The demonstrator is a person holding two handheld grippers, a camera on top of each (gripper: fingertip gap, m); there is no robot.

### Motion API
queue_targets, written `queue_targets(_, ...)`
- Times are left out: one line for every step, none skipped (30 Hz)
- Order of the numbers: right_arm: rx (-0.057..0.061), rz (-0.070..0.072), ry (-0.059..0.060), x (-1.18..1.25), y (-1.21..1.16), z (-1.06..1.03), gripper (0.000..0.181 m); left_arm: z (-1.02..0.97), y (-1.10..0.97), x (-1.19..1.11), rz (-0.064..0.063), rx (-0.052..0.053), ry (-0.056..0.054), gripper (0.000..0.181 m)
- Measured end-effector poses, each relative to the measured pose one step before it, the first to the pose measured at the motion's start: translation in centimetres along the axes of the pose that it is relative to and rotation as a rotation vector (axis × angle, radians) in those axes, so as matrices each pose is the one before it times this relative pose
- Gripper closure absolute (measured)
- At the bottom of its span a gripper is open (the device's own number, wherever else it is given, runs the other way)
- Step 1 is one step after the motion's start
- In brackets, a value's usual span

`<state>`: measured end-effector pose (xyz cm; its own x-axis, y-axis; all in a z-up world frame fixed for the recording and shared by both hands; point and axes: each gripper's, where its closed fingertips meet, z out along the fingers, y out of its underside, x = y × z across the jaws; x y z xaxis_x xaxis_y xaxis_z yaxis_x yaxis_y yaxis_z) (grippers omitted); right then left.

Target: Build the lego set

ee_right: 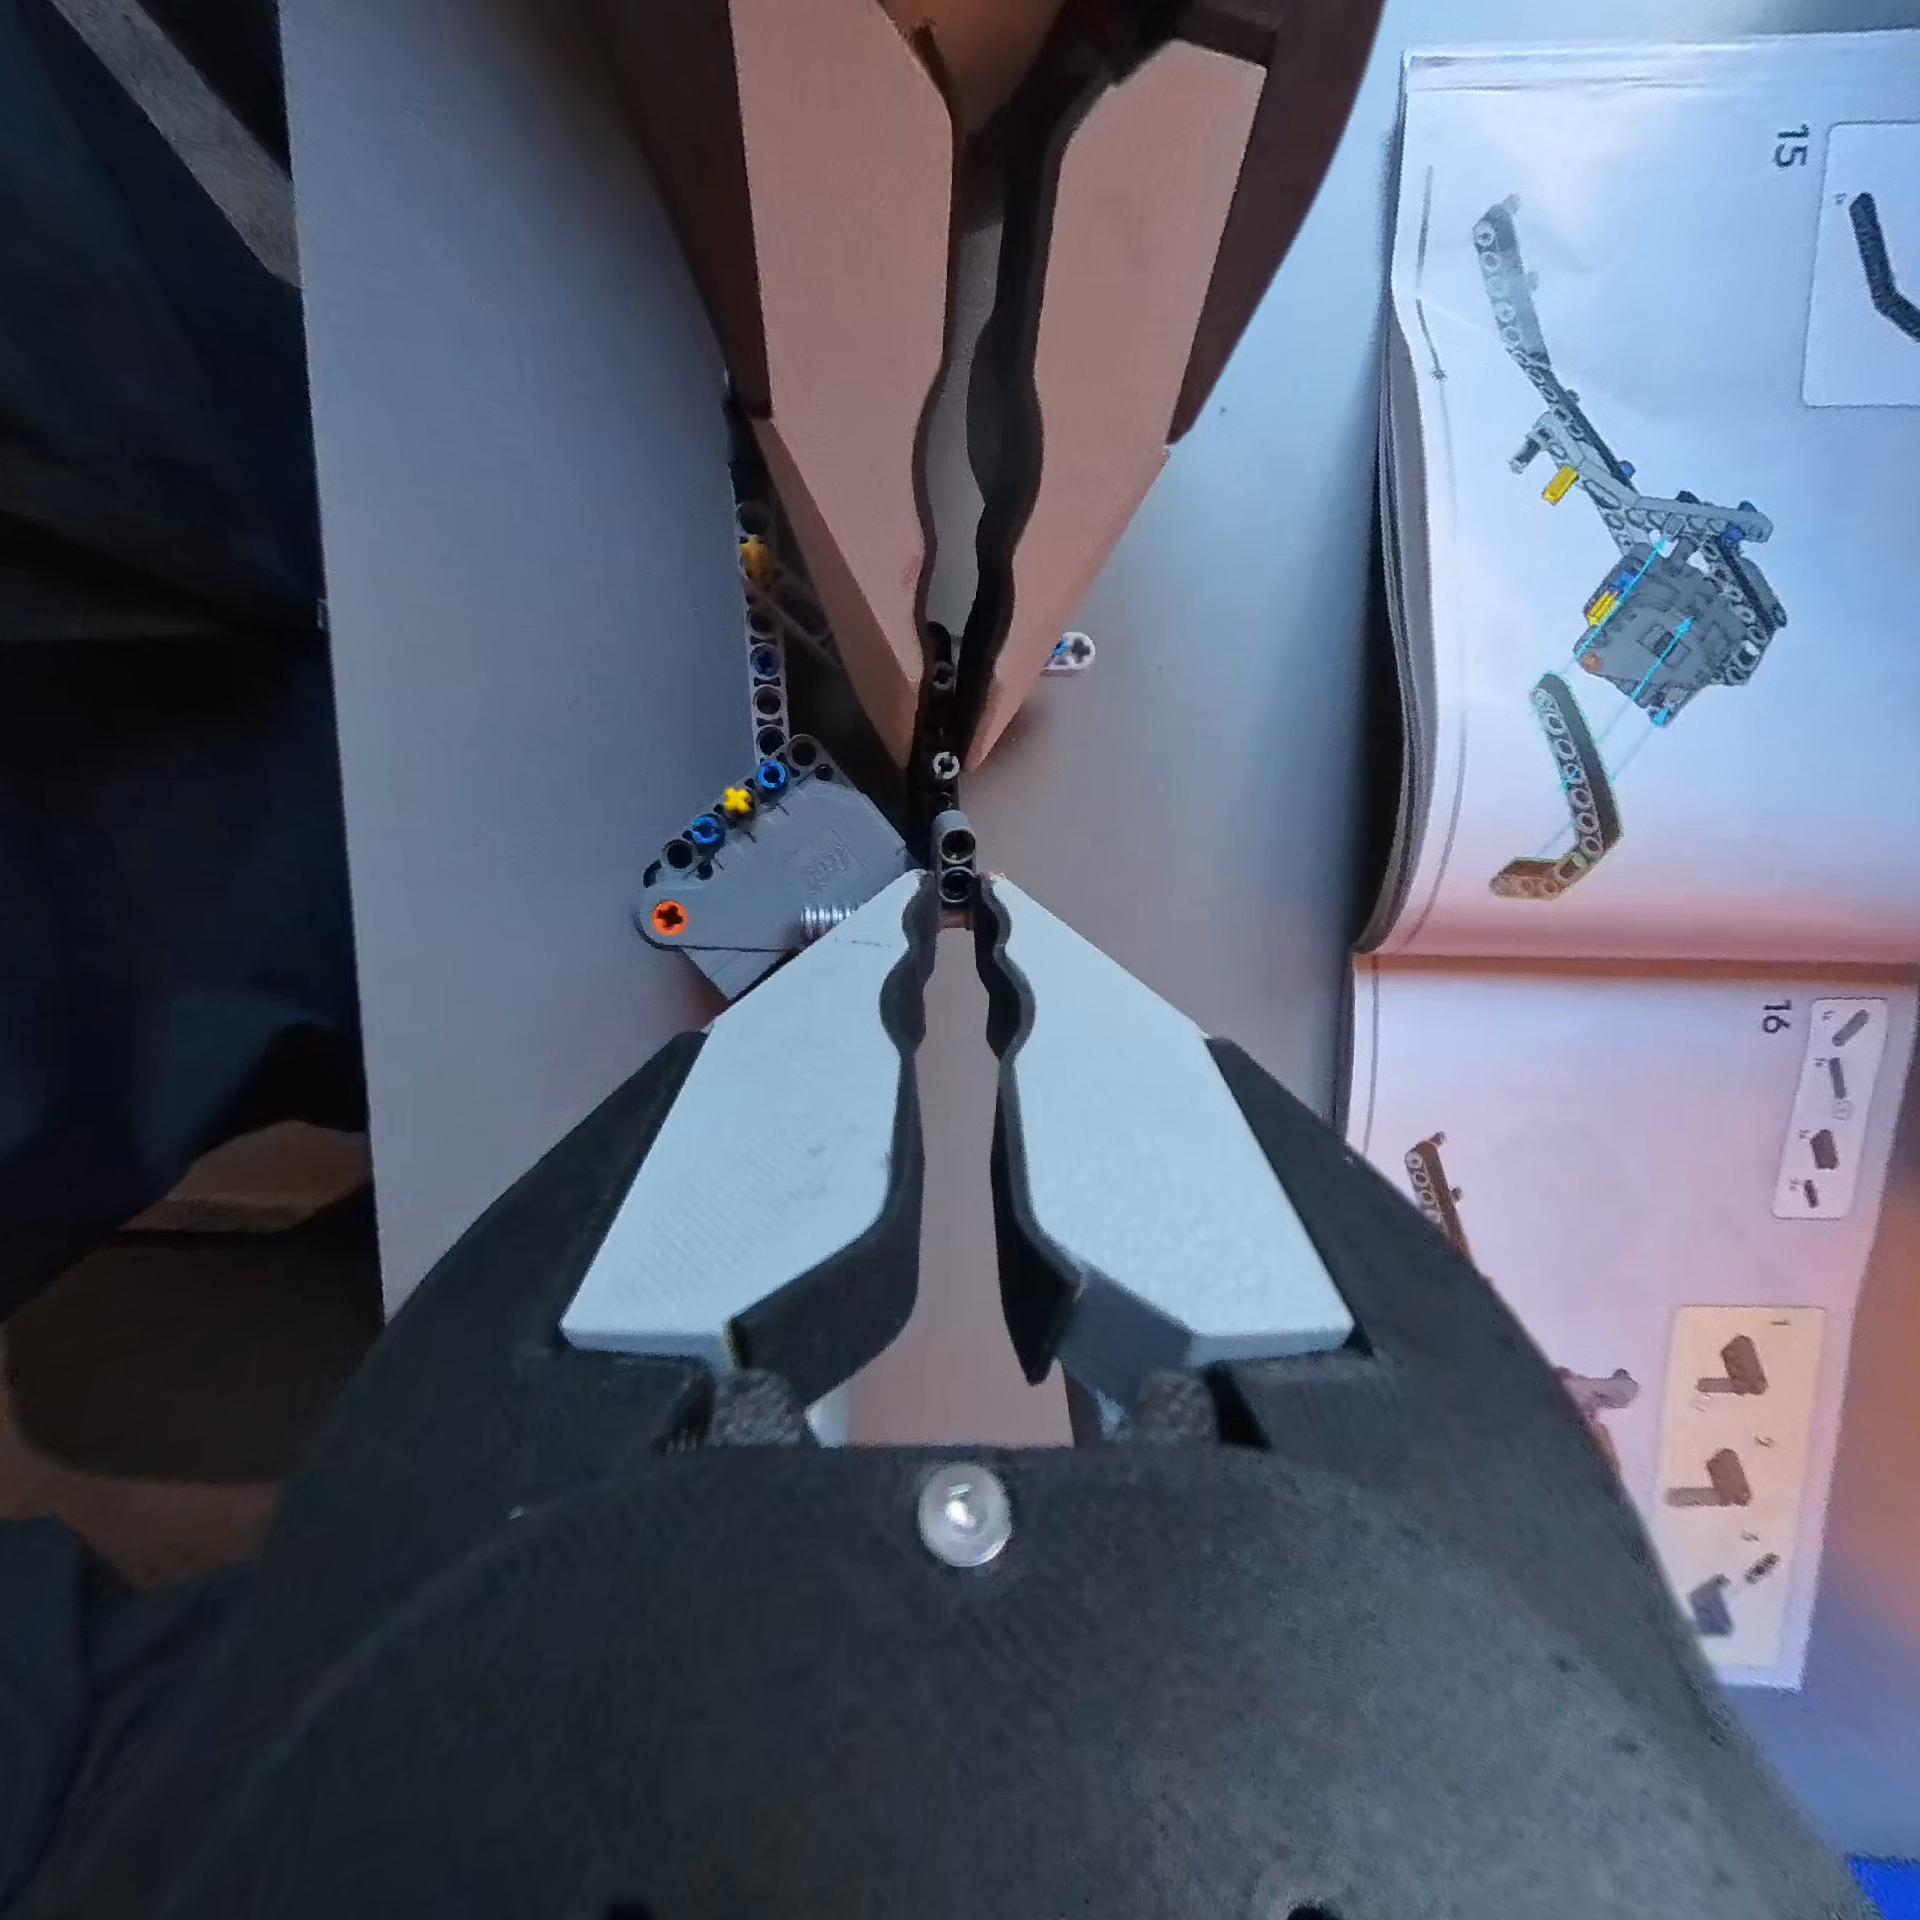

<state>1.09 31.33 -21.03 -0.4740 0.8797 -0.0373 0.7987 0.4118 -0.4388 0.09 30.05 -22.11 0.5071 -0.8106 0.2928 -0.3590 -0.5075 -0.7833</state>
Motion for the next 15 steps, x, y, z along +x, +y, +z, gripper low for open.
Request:
queue_targets(-0.0103, -0.0112, 0.0054, -0.125, -0.079, 0.024, 0.177, -0.039, 0.066, 0.103, 0.0095, -0.0049, 0.0034, 0.175)
queue_targets(-0.0051, -0.0077, 0.0048, -0.083, -0.063, 0.023, 0.177, -0.049, 0.040, 0.109, 0.0054, -0.0050, 0.0034, 0.176)
queue_targets(-0.0015, -0.0022, 0.0062, 0.000, -0.023, 0.001, 0.177, -0.044, -0.002, 0.068, 0.0054, -0.0024, 0.0007, 0.175)
queue_targets(0.0006, 0.0004, 0.0018, 0.002, 0.011, -0.038, 0.177, -0.017, -0.056, 0.145, 0.0057, 0.0019, 0.0057, 0.172)
queue_targets(0.0041, 0.0005, 0.0003, 0.014, -0.009, -0.049, 0.177, 0.019, -0.046, 0.093, 0.0024, 0.0012, 0.0020, 0.171)
queue_targets(0.0058, 0.0007, 0.0028, 0.065, -0.017, -0.079, 0.177, 0.021, 0.001, 0.024, 0.0035, -0.0017, -0.0017, 0.170)
queue_targets(0.0074, 0.0001, 0.0050, 0.109, -0.041, -0.079, 0.177, 0.000, -0.065, 0.013, 0.0059, 0.0011, -0.0031, 0.169)
queue_targets(0.0086, -0.0011, 0.0019, 0.061, -0.050, -0.064, 0.177, -0.038, -0.143, 0.015, 0.0038, 0.0045, -0.0020, 0.167)
queue_targets(0.0062, -0.0011, -0.0032, -0.028, -0.038, -0.049, 0.177, -0.056, -0.260, -0.034, 0.0005, 0.0104, -0.0046, 0.165)
queue_targets(-0.0015, -0.0004, -0.0015, -0.032, 0.049, -0.014, 0.177, -0.047, -0.237, -0.020, -0.0001, 0.0091, -0.0023, 0.163)
queue_targets(-0.0064, -0.0029, 0.0074, 0.070, 0.126, -0.008, 0.177, -0.009, -0.066, 0.031, 0.0007, -0.0002, 0.0025, 0.162)
queue_targets(-0.0053, -0.0049, 0.0075, 0.045, 0.096, -0.005, 0.177, -0.018, 0.032, -0.054, 0.0005, -0.0042, -0.0024, 0.162)
queue_targets(-0.0006, -0.0036, -0.0005, -0.089, 0.007, -0.027, 0.177, -0.024, 0.038, -0.109, 0.0014, -0.0031, -0.0055, 0.162)
queue_targets(0.0008, -0.0010, -0.0032, -0.110, -0.004, -0.043, 0.177, -0.036, -0.061, -0.086, 0.0016, 0.0028, -0.0031, 0.161)
queue_targets(0.0018, -0.0002, 0.0010, -0.038, -0.034, -0.039, 0.177, -0.039, -0.202, 0.000, 0.0003, 0.0094, 0.0009, 0.162)
